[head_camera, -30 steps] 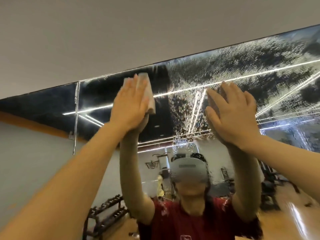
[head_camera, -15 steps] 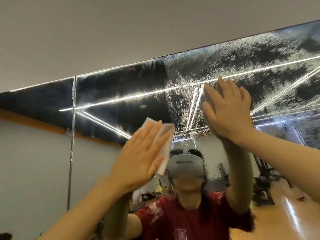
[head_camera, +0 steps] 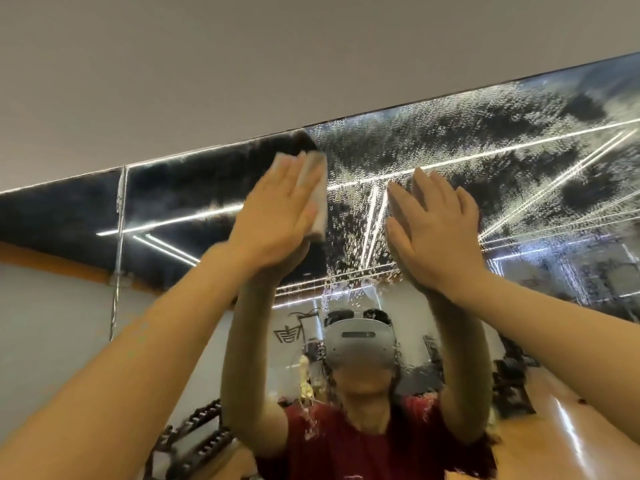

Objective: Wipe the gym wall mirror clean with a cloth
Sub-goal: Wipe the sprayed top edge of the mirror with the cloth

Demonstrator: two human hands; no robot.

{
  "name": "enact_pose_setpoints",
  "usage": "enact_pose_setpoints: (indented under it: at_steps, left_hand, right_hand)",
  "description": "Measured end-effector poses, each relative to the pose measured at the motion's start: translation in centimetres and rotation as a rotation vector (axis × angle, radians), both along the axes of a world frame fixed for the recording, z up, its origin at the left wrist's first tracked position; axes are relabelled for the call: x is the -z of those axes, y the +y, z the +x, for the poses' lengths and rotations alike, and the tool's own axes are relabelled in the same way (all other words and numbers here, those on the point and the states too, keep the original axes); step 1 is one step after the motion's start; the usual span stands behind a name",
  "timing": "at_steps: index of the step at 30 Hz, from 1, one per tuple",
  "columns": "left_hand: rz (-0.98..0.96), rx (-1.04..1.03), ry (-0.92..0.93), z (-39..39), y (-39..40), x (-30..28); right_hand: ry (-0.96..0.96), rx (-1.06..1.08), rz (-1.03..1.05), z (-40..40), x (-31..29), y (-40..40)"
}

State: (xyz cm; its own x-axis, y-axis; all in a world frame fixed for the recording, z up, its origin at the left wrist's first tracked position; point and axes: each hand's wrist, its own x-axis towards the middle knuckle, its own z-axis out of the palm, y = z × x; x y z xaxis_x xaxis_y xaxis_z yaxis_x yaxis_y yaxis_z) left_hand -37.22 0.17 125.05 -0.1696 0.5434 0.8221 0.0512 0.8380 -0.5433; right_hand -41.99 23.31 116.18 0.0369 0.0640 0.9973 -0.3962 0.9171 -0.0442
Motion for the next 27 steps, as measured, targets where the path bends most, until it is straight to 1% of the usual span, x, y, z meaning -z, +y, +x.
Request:
enact_pose_setpoints:
  at_steps: [2, 4, 6, 7, 9, 11, 13, 15, 18, 20, 22, 24, 27]
  left_hand:
    - [-0.099, 0.002, -0.058, 0.3, -0.7, 5.0]
    - [-0.203, -0.001, -0.055, 0.5, -1.5, 9.6]
    - [-0.271, 0.000, -0.043, 0.5, -2.1, 11.3]
    - [-0.272, -0.003, -0.051, 0.3, -2.3, 11.1]
    - [-0.214, -0.002, -0.062, 0.1, -1.8, 9.4]
    - [-0.095, 0.015, -0.038, 0.0, -0.5, 5.8]
    - [0.038, 0.006, 0.030, -0.2, 1.0, 1.1]
    - [0.146, -0.004, 0.045, -0.3, 2.3, -3.4]
    - [0.209, -0.006, 0.011, -1.0, 3.4, -6.6]
    - [0.188, -0.005, 0.005, -1.0, 3.5, -6.4]
    - [0.119, -0.006, 0.019, -0.6, 3.3, -4.8]
    - [0.026, 0.009, 0.033, -0.2, 2.7, -1.8]
    - [-0.053, 0.017, -0.032, 0.2, 1.7, 5.0]
  right_hand:
    - [0.007, -0.003, -0.005, -0.1, 0.0, 0.0]
    - [0.009, 0.004, -0.009, -0.2, 0.0, -0.1]
    - [0.018, 0.005, -0.010, -0.2, 0.0, -0.1]
    - [0.022, 0.004, -0.010, -0.2, 0.0, -0.1]
    - [0.026, 0.005, -0.010, -0.2, 0.0, -0.1]
    - [0.026, 0.005, -0.008, -0.2, 0.1, -0.1]
    - [0.021, 0.002, -0.007, -0.2, 0.0, -0.1]
    - [0.022, 0.001, -0.005, -0.2, 0.0, -0.1]
    - [0.032, -0.003, -0.008, -0.3, 0.0, -0.1]
    - [0.044, 0.000, -0.008, -0.4, 0.0, -0.1]
    - [0.053, 0.007, -0.009, -0.5, 0.0, -0.2]
    - [0.054, 0.015, -0.010, -0.5, 0.0, -0.2]
    - [0.053, 0.017, -0.008, -0.6, 0.0, -0.1]
